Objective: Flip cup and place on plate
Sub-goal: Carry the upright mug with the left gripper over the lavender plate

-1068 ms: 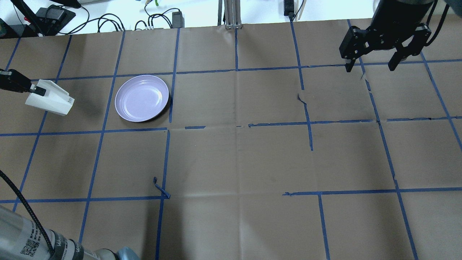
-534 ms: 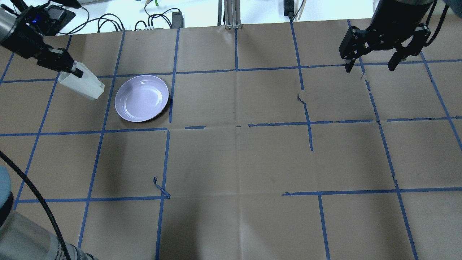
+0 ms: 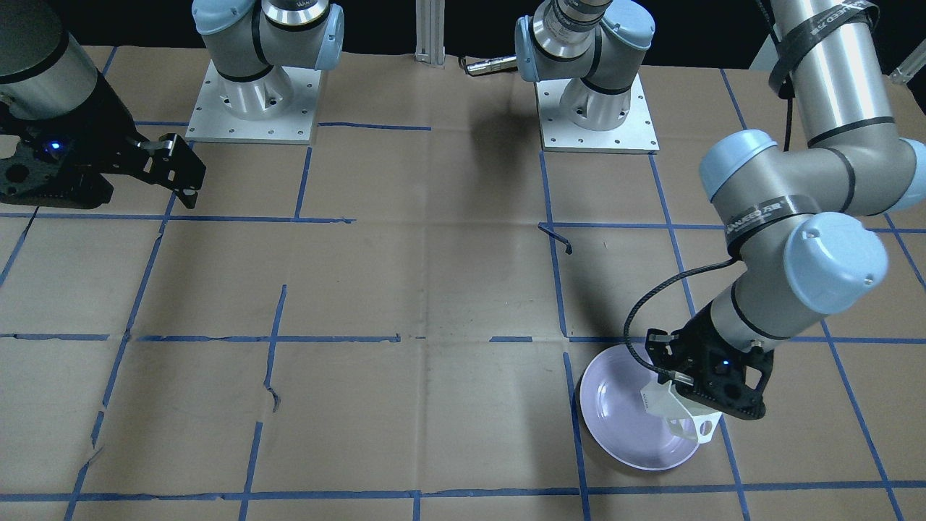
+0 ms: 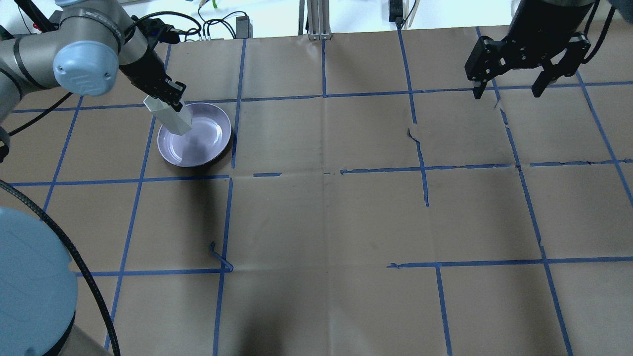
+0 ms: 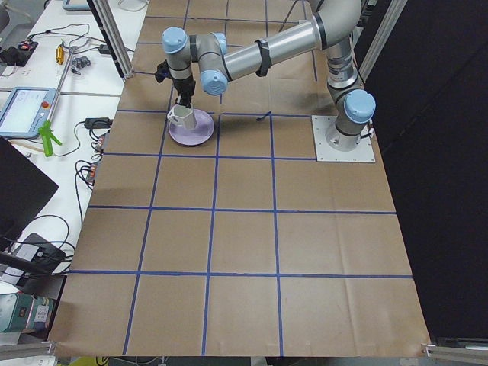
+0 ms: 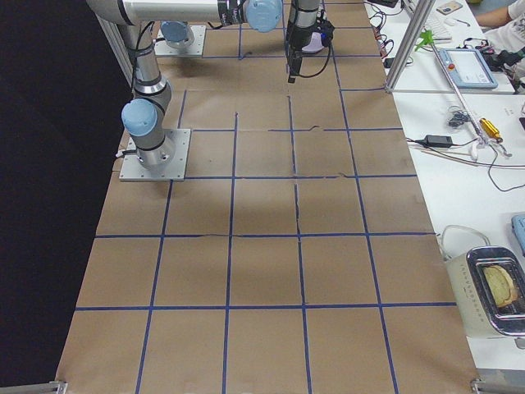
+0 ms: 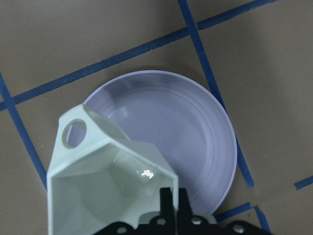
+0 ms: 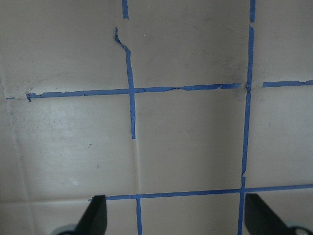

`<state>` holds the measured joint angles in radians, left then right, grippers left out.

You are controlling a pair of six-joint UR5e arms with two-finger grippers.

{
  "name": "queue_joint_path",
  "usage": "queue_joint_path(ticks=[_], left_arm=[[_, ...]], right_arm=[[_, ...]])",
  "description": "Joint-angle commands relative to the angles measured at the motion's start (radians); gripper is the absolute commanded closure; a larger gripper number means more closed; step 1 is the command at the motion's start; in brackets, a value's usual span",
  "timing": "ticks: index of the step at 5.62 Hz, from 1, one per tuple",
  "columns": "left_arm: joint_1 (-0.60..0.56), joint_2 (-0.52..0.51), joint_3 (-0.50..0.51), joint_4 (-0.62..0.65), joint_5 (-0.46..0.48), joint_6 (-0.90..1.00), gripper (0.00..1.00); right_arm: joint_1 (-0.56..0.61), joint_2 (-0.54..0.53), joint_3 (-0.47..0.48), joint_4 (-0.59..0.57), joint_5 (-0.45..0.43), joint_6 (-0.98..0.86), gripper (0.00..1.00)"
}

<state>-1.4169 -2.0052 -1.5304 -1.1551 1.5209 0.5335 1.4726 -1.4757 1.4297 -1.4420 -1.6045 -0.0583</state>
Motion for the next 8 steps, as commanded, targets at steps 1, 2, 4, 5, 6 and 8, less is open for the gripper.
queue_joint_path(ticks=[1,2,4,5,6,8], left_arm=[[-0.046,-0.009,-0.077,0.122,0.016,-0.001,1.00],[-0.054,0.002,-0.094,0.129,0.016,0.003,1.00],[-0.047,-0.003,-0.099,0.126,0.053,0.006,0.94],[-0.047,-0.004,-0.099,0.126,0.053,0.005,0.94],[-0.045,-0.006,-0.099,0.126,0.053,0.005,0.94],[-0.045,-0.012,-0.099,0.126,0.051,0.003,0.90]], right_arm=[[0.000,0.000,0.000,0.000,0.000,0.000,0.00],[0.000,0.000,0.000,0.000,0.000,0.000,0.00],[0.000,0.000,0.000,0.000,0.000,0.000,0.00],[0.000,0.000,0.000,0.000,0.000,0.000,0.00],[0.000,0.000,0.000,0.000,0.000,0.000,0.00],[0.000,0.000,0.000,0.000,0.000,0.000,0.00]])
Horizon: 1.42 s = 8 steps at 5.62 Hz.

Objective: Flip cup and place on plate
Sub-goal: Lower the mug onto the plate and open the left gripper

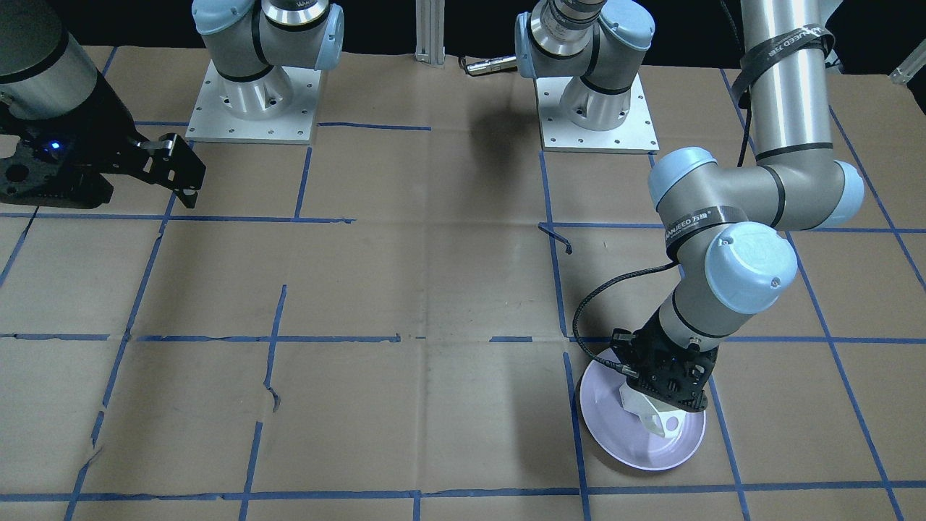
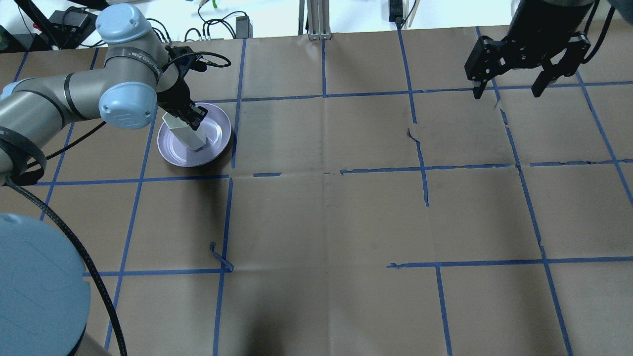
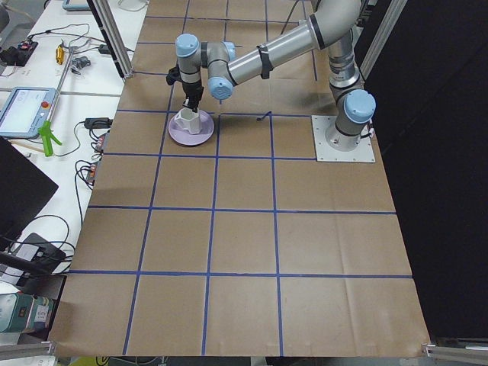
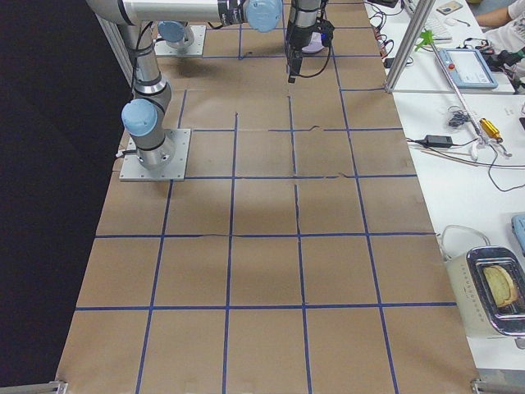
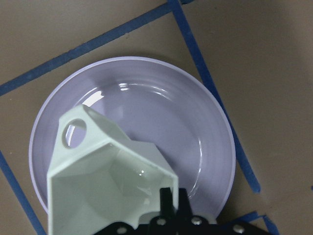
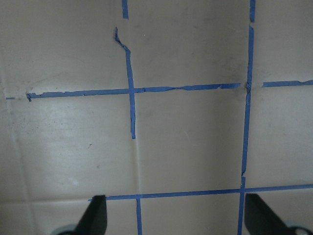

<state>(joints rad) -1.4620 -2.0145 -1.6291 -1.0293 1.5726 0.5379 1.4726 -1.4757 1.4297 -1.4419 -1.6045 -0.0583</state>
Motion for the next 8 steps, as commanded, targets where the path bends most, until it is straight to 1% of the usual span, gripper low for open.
queue_joint_path(ticks=[1,2,3,4,5,6,7,8], left_arm=[[0.000,-0.003,0.000,-0.005,0.001,-0.003,0.61],[0.000,-0.003,0.000,-0.009,0.000,-0.003,0.06],[0.000,0.002,0.001,-0.014,0.001,-0.004,0.02],[-0.001,0.026,0.029,-0.084,0.001,-0.028,0.02],[-0.008,0.066,0.070,-0.201,0.000,-0.194,0.02],[-0.017,0.092,0.140,-0.327,-0.011,-0.308,0.02],[-0.055,0.126,0.234,-0.479,-0.031,-0.393,0.02],[-0.089,0.169,0.289,-0.596,-0.031,-0.417,0.02]], right_arm=[[0.000,0.000,0.000,0.000,0.000,0.000,0.00],[0.000,0.000,0.000,0.000,0.000,0.000,0.00],[0.000,0.000,0.000,0.000,0.000,0.000,0.00],[0.000,0.000,0.000,0.000,0.000,0.000,0.00],[0.000,0.000,0.000,0.000,0.000,0.000,0.00],[0.000,0.000,0.000,0.000,0.000,0.000,0.00],[0.000,0.000,0.000,0.000,0.000,0.000,0.00],[0.000,0.000,0.000,0.000,0.000,0.000,0.00]])
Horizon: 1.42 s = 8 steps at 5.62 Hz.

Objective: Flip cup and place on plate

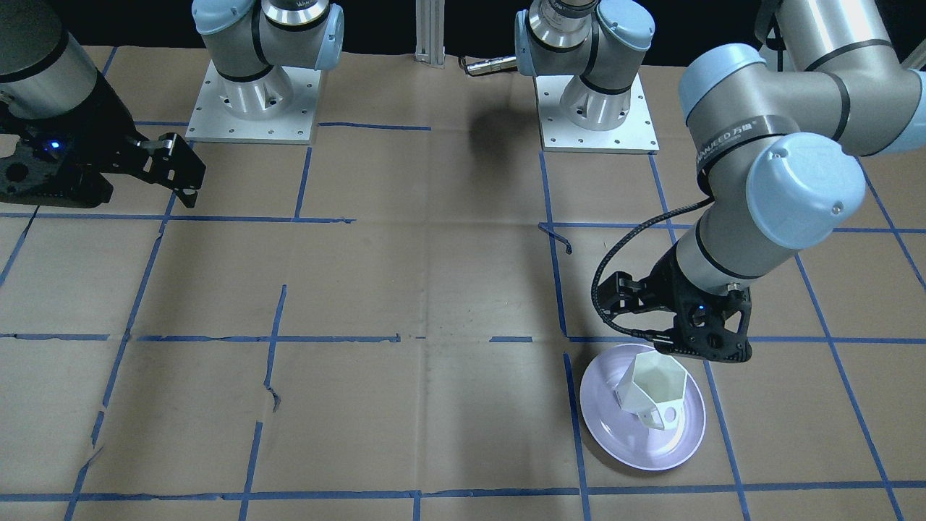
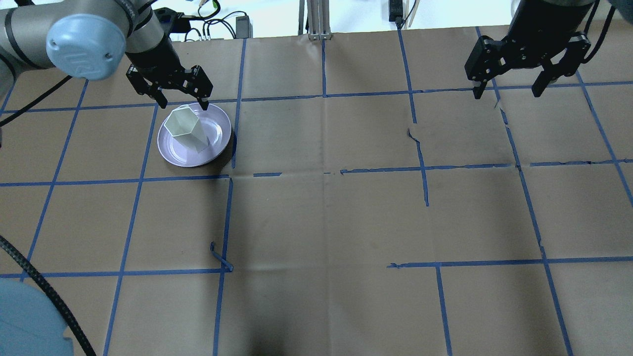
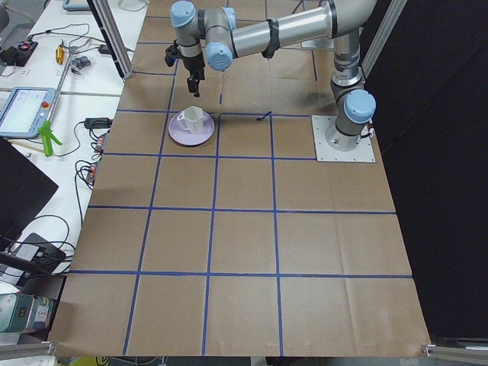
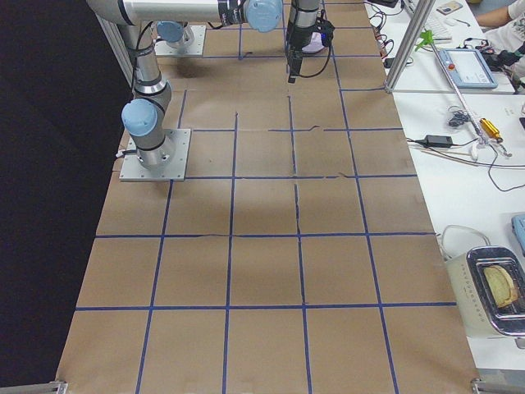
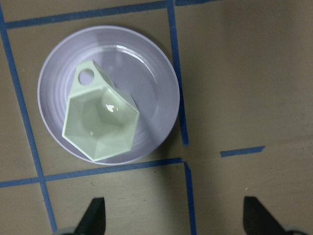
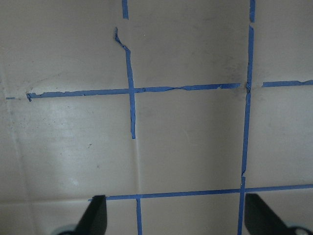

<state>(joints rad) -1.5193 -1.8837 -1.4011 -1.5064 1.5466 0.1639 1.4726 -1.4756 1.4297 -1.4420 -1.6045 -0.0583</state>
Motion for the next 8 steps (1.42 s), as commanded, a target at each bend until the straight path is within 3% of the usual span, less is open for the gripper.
queue_joint_path(ticks=[1,4,8], left_arm=[[-0.041,0.088,0.066,-0.180,-0.005,-0.055,0.02],[-0.056,0.248,-0.079,-0.183,-0.003,-0.064,0.02],[-0.055,0.265,-0.110,-0.072,0.009,-0.103,0.02]], right_arm=[[0.000,0.000,0.000,0.000,0.000,0.000,0.00],[0.000,0.000,0.000,0.000,0.000,0.000,0.00],[0.000,0.000,0.000,0.000,0.000,0.000,0.00]])
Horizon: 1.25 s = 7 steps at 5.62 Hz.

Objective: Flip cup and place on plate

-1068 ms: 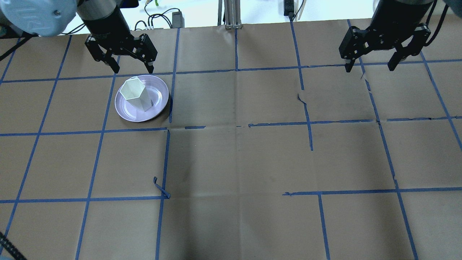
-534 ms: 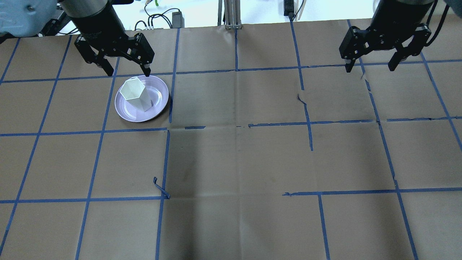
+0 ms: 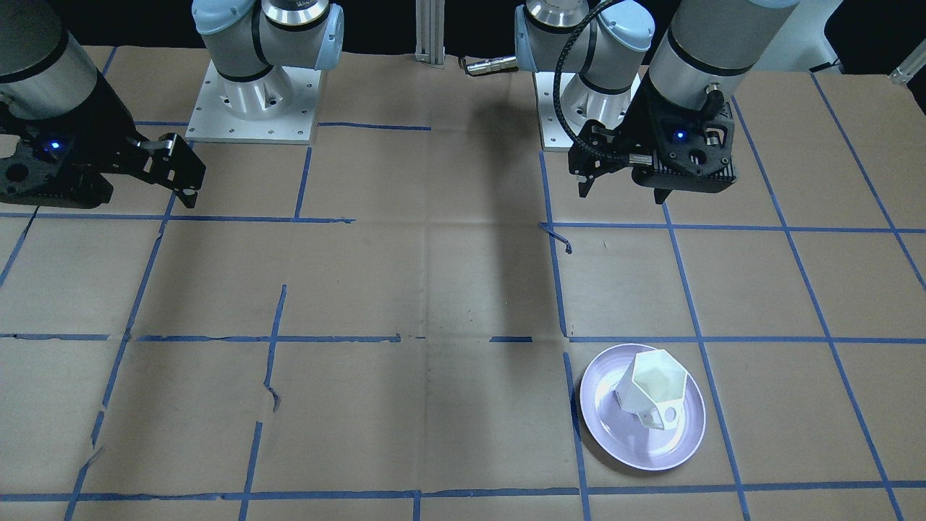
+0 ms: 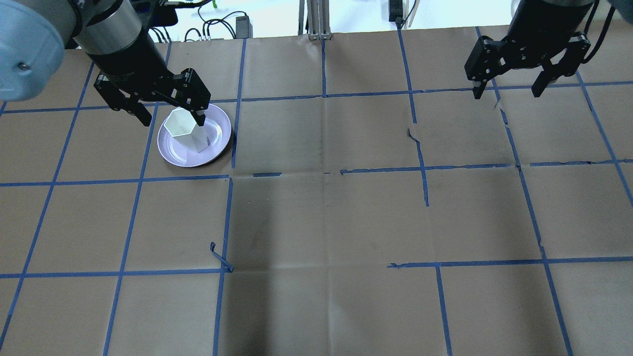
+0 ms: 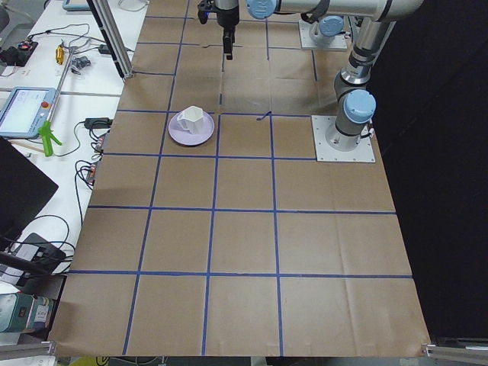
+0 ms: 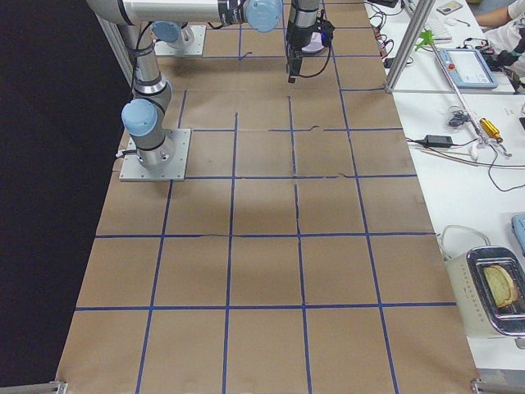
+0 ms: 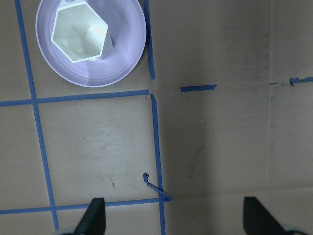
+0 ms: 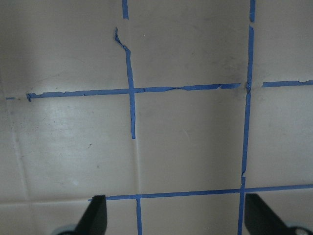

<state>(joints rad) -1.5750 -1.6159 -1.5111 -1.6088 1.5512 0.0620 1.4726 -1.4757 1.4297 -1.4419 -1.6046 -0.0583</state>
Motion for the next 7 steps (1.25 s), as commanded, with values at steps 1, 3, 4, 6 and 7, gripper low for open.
queue_joint_path(ticks=[1,3,4,6,7], left_arm=[[0.001,0.002,0.002,0.029,0.009,-0.001,0.02],[0.004,-0.001,0.020,0.010,0.023,-0.001,0.02],[0.006,0.002,0.019,0.012,0.021,-0.001,0.02],[0.006,0.004,0.019,0.013,0.021,0.001,0.02],[0.006,0.011,0.011,0.013,0.021,0.007,0.02]], right_arm=[[0.000,0.000,0.000,0.000,0.000,0.000,0.00],[0.000,0.000,0.000,0.000,0.000,0.000,0.00],[0.000,0.000,0.000,0.000,0.000,0.000,0.00],[0.000,0.000,0.000,0.000,0.000,0.000,0.00],[0.000,0.000,0.000,0.000,0.000,0.000,0.00]])
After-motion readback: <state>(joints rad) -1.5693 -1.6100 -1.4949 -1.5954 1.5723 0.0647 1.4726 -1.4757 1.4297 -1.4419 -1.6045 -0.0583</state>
